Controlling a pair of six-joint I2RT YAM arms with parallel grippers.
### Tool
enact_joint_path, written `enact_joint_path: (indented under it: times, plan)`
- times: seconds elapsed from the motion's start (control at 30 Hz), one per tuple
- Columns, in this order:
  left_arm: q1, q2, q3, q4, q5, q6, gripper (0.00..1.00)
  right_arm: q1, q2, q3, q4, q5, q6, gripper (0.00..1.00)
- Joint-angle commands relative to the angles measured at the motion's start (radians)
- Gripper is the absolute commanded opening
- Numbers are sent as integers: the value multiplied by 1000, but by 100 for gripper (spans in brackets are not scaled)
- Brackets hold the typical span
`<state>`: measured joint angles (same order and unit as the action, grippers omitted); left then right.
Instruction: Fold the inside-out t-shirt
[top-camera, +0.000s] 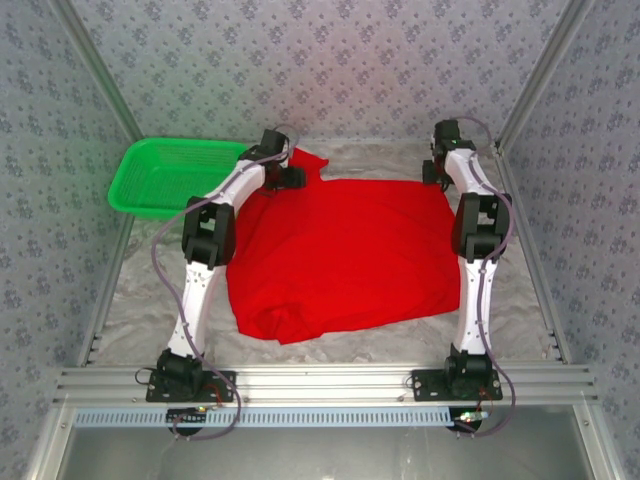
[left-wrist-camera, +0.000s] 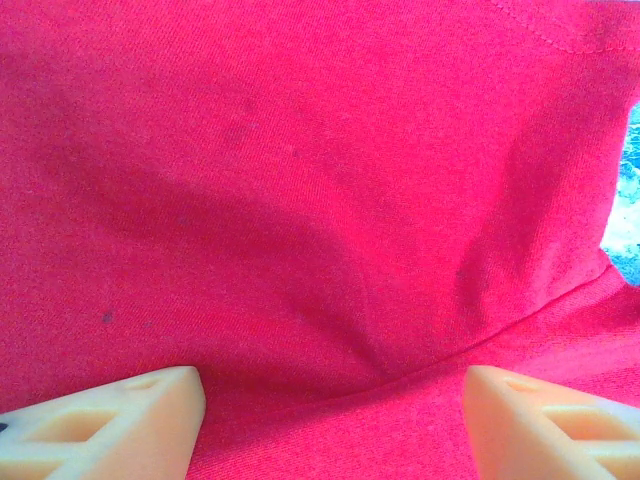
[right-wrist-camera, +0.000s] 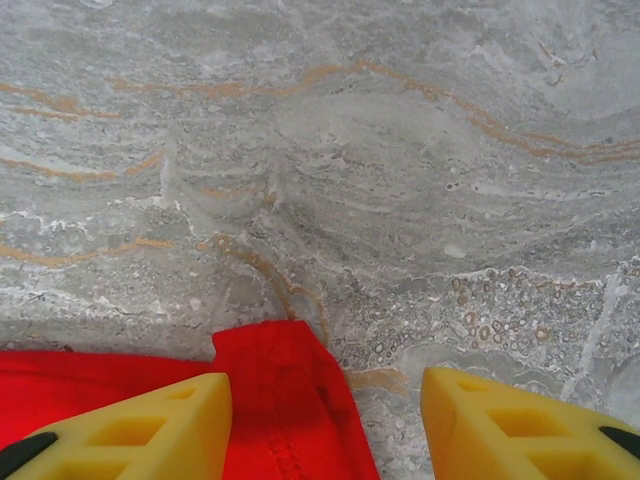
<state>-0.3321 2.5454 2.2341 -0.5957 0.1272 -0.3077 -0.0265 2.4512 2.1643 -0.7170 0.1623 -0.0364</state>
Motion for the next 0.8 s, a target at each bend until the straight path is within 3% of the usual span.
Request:
enact_joint_path:
  times: [0.0,0.17,0.43,0.77]
  plan:
    - [13,56,0,-70,2,-7,70,-7,-39,-15,24,-69,-27,55]
    - [13,56,4,-64,2,-5,70,6,-29,-23,50,-101,-37,58]
    - [13,56,3,-64,4,-4,70,11,52,61,-66,35,-83,50]
    - [13,58,4,-64,2,-7,70,8,61,50,-102,-31,-103,56]
